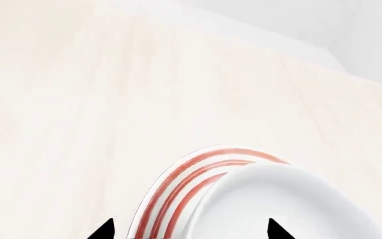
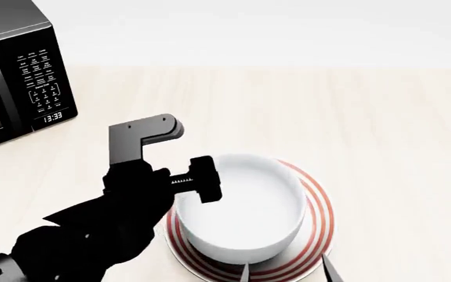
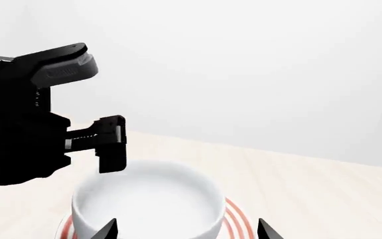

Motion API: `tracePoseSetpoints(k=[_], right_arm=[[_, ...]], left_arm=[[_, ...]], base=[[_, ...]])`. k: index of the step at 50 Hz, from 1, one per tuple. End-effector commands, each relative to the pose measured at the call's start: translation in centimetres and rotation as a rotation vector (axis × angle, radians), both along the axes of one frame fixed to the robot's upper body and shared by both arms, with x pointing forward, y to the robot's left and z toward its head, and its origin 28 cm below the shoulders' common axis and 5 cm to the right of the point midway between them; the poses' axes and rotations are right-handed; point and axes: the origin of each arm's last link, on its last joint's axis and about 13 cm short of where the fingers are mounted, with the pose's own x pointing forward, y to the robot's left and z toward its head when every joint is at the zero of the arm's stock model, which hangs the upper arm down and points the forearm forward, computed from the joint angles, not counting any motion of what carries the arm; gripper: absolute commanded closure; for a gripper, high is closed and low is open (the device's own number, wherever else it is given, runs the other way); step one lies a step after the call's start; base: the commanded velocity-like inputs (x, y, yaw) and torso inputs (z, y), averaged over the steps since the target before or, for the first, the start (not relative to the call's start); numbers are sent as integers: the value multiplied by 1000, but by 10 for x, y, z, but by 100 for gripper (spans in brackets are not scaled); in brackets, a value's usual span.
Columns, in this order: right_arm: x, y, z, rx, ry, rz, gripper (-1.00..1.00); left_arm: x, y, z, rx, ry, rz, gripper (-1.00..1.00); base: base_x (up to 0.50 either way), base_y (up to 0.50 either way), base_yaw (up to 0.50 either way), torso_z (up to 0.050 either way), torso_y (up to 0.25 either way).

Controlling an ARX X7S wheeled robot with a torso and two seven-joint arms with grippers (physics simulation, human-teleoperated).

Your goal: Pick up the white bowl and put it on the plate.

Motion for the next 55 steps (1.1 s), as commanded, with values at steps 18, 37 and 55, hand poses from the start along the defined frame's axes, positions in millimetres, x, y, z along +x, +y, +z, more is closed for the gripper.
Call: tracePoseSetpoints(k=[18,37,55], right_arm=[[-7,-4,26,2,-78,-28,-100],[-18,-5,52,0,-157,-36,-100],[-26,-5,70,-1,-216,-33,-100]], left_arm=[[-41,48,-7,207,-314,34,-100],[-100,56,-11,186,-394,-19,-100],[-143,64,-14,242,-519,-2,-100]], base=[[0,0,0,0,0],[0,0,0,0,0],[0,0,0,0,0]])
